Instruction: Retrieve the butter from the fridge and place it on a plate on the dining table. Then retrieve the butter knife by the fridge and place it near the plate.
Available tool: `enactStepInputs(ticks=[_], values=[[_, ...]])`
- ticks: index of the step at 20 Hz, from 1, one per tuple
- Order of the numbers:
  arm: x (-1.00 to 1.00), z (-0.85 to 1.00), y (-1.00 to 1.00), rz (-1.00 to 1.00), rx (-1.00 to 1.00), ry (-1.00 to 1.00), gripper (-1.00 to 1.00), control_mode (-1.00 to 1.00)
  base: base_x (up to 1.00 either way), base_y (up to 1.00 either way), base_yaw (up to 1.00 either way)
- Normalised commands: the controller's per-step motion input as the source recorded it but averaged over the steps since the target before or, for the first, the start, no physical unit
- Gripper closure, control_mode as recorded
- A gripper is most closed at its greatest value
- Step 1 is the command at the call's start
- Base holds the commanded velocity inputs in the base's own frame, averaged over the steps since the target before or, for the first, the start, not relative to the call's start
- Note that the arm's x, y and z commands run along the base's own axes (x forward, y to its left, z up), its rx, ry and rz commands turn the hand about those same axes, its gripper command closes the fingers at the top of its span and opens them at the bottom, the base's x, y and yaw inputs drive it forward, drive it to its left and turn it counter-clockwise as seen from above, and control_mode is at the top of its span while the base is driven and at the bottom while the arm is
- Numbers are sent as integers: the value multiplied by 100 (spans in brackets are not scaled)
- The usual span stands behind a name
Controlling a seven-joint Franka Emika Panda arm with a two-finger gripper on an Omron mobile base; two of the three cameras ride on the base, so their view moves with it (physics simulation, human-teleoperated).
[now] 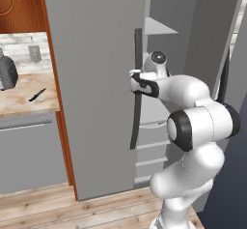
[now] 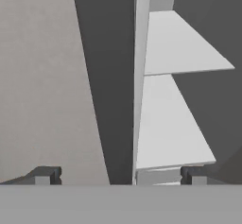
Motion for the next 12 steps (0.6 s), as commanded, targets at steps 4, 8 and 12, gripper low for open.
enactStepInputs(ticks=[4, 8, 12], values=[[58, -17, 0, 0, 0, 0, -100, -100, 0, 0, 0], [52, -18, 0, 0, 0, 0, -100, -100, 0, 0, 0], [53, -16, 0, 0, 0, 0, -100, -100, 0, 0, 0]])
